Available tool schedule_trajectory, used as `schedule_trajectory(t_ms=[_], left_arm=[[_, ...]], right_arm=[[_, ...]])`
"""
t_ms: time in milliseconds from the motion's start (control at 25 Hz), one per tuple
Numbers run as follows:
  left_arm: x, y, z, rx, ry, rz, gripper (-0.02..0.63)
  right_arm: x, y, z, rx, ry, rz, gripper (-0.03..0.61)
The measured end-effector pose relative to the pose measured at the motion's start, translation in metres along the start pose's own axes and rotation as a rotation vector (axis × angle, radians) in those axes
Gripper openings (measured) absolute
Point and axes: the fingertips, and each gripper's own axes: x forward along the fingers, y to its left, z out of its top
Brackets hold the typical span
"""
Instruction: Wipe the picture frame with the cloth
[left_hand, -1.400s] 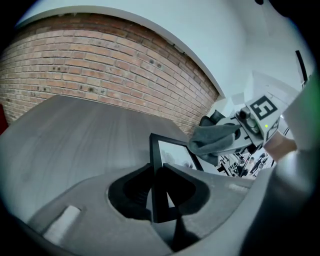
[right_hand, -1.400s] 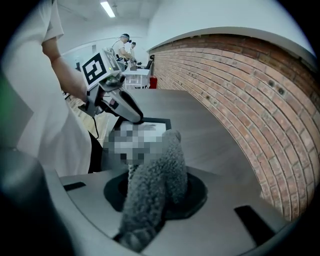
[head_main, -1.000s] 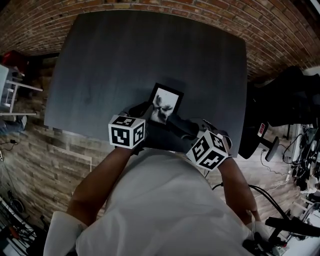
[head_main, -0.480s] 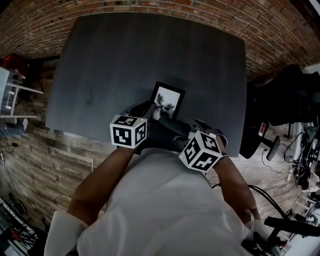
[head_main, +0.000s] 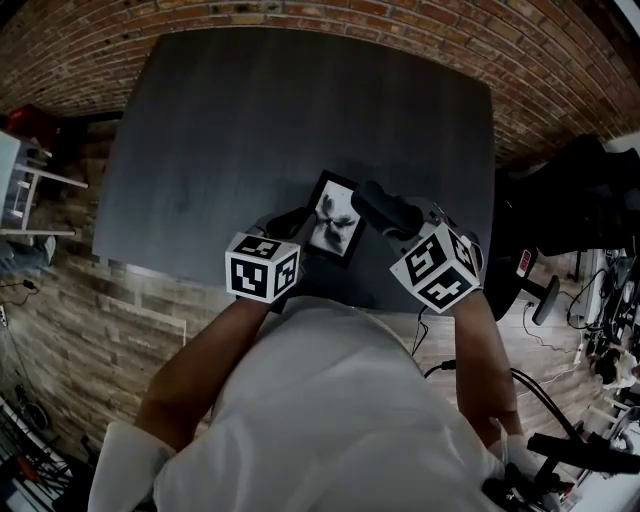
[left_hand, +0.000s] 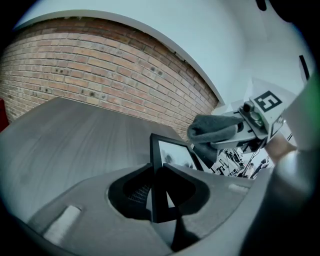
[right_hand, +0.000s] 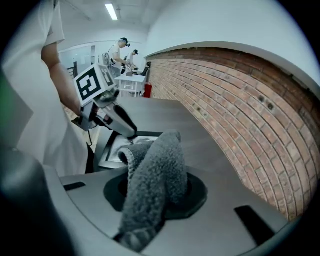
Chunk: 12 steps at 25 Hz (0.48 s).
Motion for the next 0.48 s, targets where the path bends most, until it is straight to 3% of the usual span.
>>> schedule_trajectory(t_ms=[160, 280, 480], left_arm=[[-0.005, 0.006, 0.001, -0.095, -0.022, -0.038, 0.077], [-0.008, 0.014, 0.0, -0.196, -0.037, -0.069, 0.077], [-0.01, 0.026, -0.003, -0.276, -0.038, -0.085, 0.077]], right_arm=[[0.002, -0.015, -0.007, 0.067, -0.024, -0.061, 0.084], [0.004, 0.005, -0.007, 0.083, -0.07, -0.016, 0.084], [-0.001, 0.051, 0.001, 0.086, -0.162, 0.102, 0.086]])
